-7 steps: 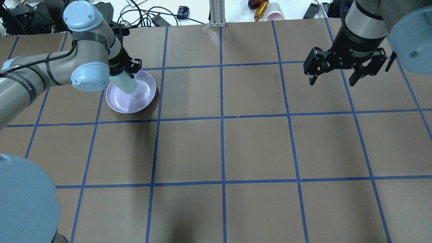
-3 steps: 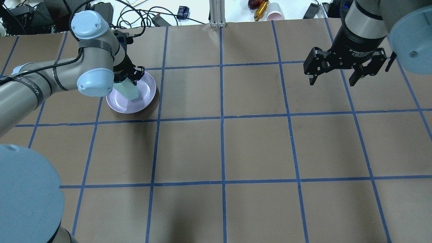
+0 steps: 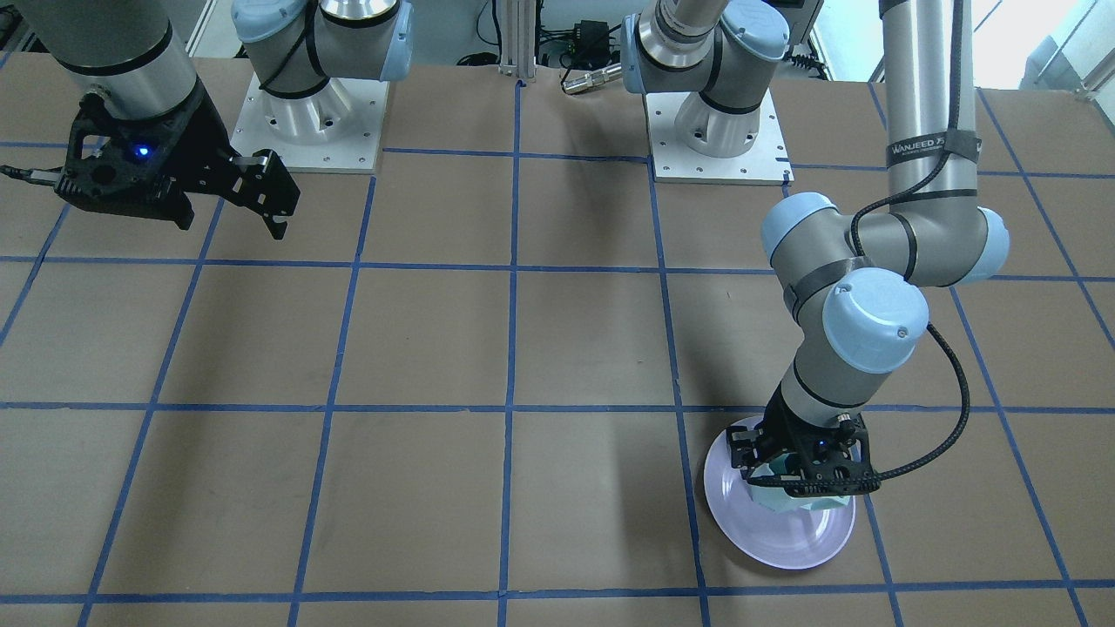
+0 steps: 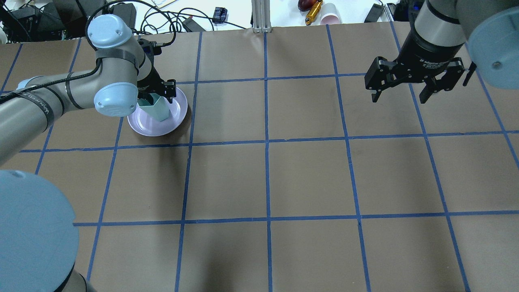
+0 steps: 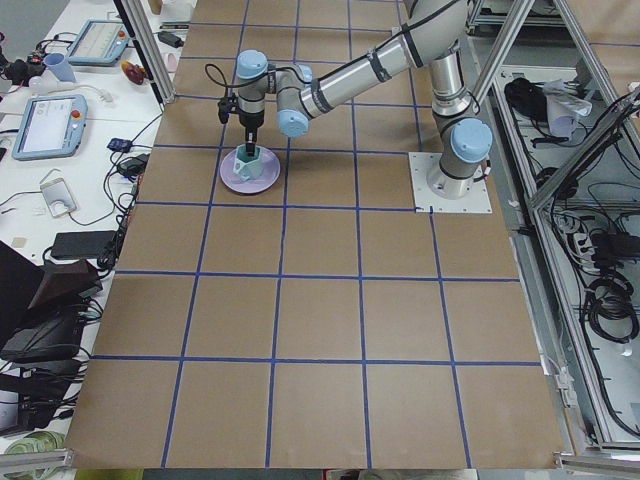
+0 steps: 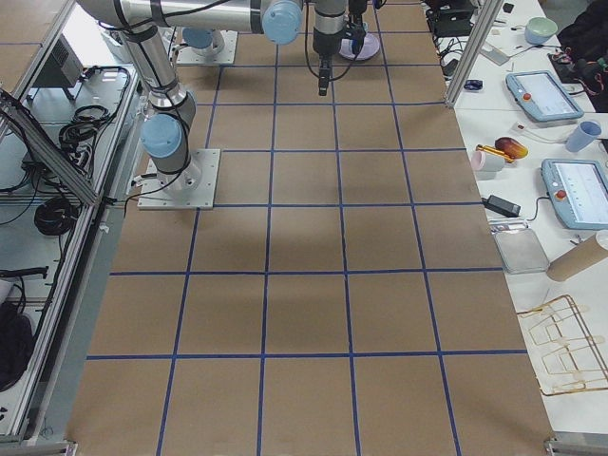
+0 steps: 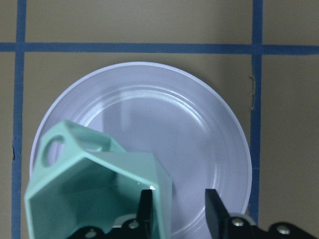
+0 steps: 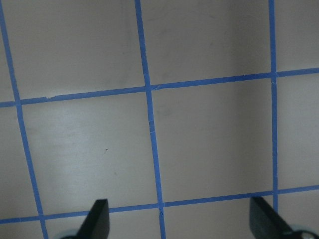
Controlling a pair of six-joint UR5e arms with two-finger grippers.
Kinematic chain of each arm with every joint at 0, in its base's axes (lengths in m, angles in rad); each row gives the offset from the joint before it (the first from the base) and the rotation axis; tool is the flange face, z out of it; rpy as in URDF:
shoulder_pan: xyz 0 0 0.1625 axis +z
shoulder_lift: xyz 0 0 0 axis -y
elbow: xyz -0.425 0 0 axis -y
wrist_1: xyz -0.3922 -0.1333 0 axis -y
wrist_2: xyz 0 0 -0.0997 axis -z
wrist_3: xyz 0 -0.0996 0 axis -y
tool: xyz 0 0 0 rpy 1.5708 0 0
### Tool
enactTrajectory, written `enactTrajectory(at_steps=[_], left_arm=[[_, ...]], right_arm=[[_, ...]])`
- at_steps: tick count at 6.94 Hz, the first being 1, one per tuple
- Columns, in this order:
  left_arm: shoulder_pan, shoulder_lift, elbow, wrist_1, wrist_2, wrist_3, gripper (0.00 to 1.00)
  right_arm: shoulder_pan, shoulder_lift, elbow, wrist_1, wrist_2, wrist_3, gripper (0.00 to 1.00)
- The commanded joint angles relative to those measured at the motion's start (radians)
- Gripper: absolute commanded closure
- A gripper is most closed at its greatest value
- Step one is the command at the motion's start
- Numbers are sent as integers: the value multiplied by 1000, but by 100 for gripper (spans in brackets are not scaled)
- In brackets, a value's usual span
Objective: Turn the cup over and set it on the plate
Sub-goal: 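Carry the upright cup over the plate and lower it, then open the left gripper to release the cup on the plate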
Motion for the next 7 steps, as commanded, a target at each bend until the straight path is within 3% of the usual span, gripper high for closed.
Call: enactTrajectory(at_steps=[1,4,6,7], left_arm=[[-2,29,5,-26,-1,-2,0],[-2,98,66,-162,1,-16,0],[-6,144,191,-416,-2,-20,0],[-11,176,215,-472,-4,-22,0]], right_arm=[[0,0,0,0,0,0,0],[0,0,0,0,0,0,0],[0,0,0,0,1,0,0],[0,0,0,0,0,0,0]])
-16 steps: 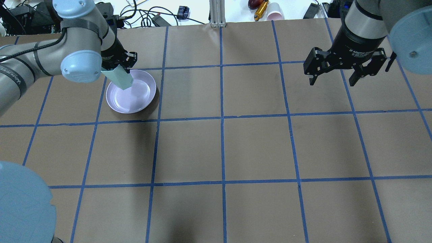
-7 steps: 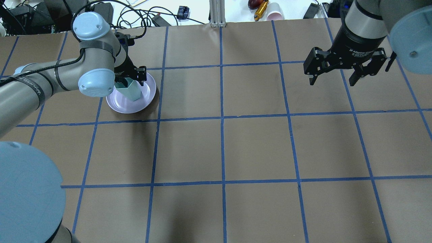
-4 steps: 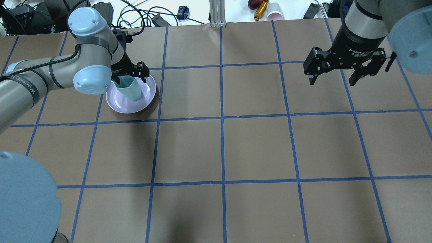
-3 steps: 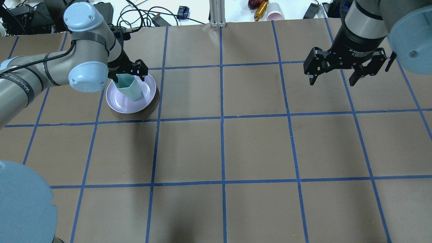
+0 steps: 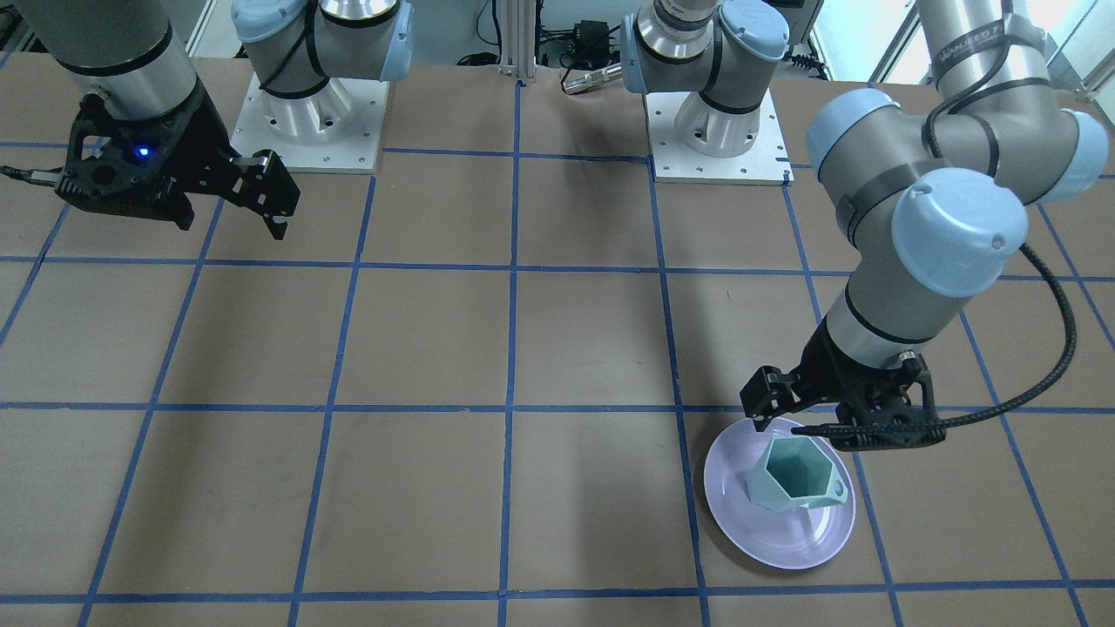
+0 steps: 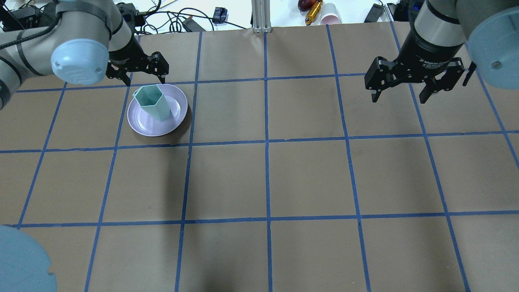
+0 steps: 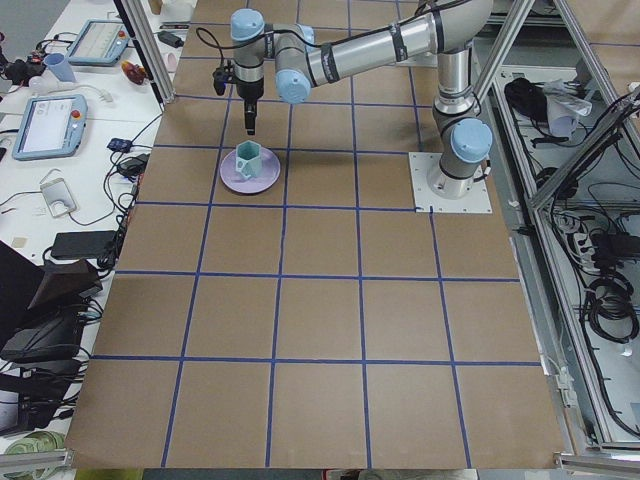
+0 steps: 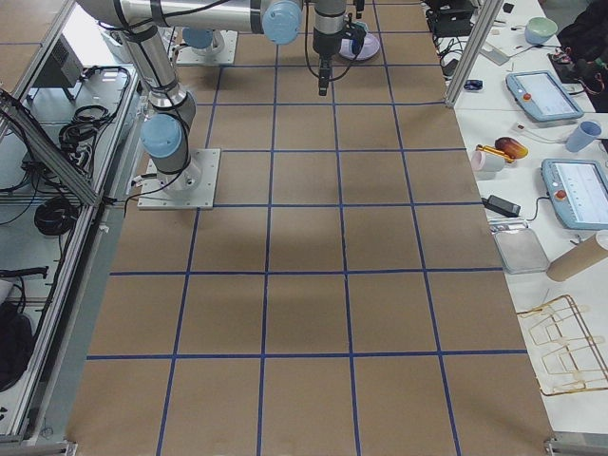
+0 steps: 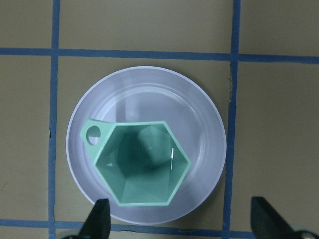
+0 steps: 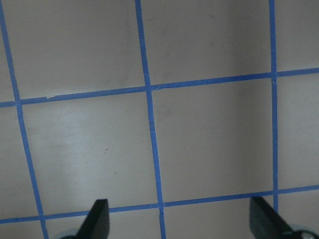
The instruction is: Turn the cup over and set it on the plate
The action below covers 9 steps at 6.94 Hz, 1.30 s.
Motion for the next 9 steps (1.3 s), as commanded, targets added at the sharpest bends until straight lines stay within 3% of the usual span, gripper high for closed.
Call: enactTrajectory(at_steps=[1,4,9], left_arm=[[-8,61,38,-104,-1,-2,0],[-13,162,32,-247,-49,-2,0],[-14,238,-28,-298,-38,-1,0]], right_arm=[[0,0,0,0,-1,0,0],[0,0,2,0,-1,0,0],[0,0,0,0,-1,0,0]])
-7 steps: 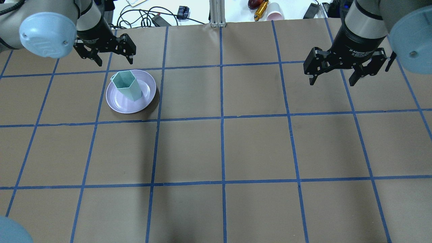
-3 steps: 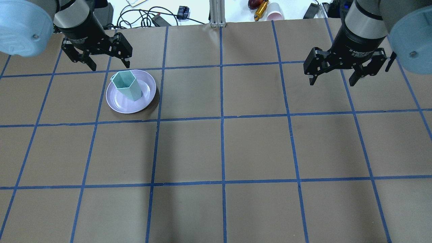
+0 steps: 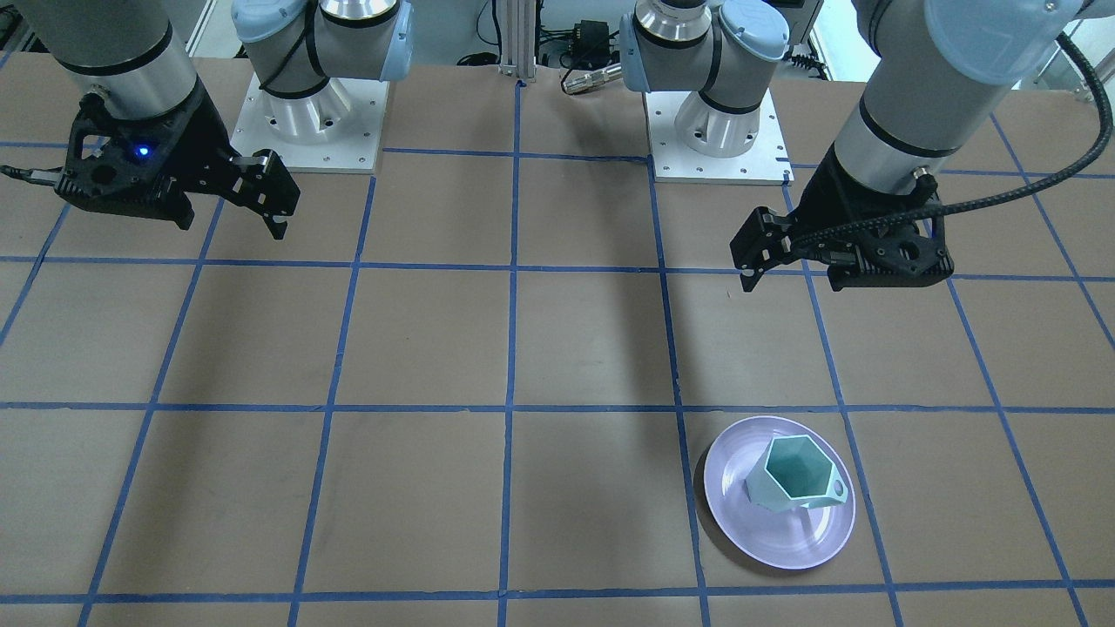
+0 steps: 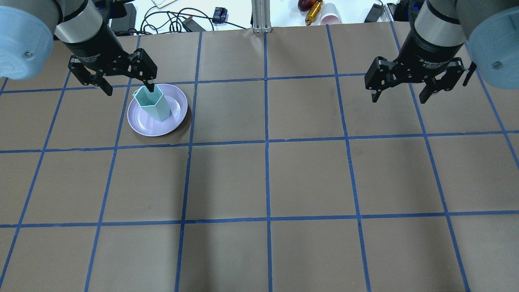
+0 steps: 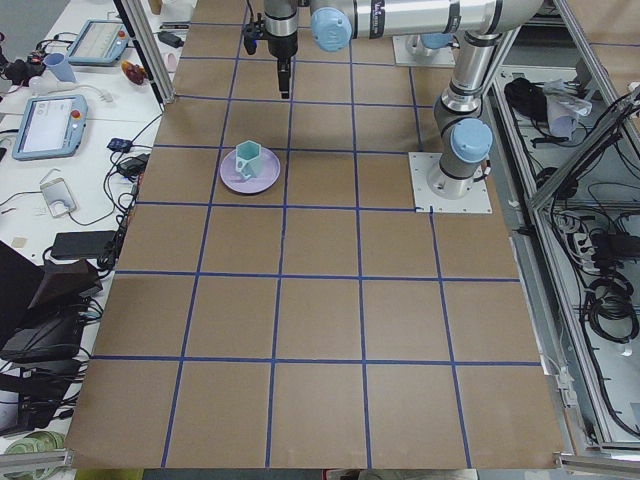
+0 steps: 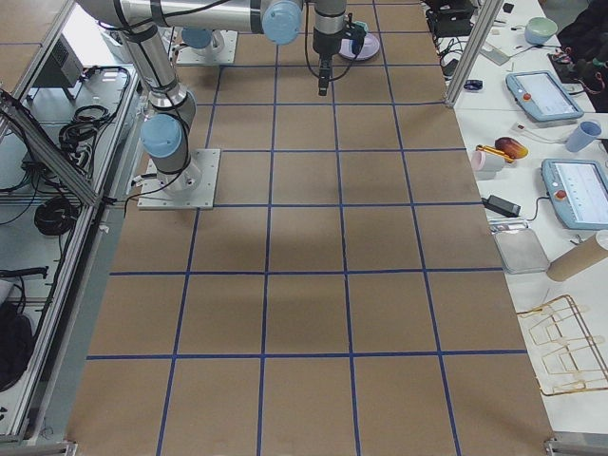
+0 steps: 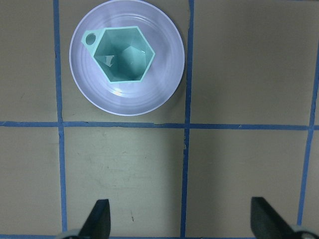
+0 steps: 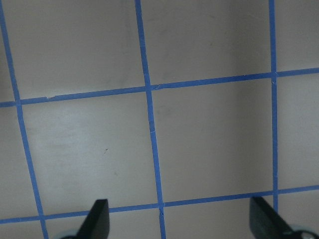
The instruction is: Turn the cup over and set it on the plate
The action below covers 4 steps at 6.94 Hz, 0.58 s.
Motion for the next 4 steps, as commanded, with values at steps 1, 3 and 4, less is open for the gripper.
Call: enactTrajectory(at_steps=[1,3,4], left_arm=[[0,10,-3,-13,1,0,0],[1,10,-4,-18,5,0,0],[1,12,-9,-21,5,0,0]], right_arm=[[0,0,0,0,0,0,0],[0,0,0,0,0,0,0],[0,0,0,0,0,0,0]])
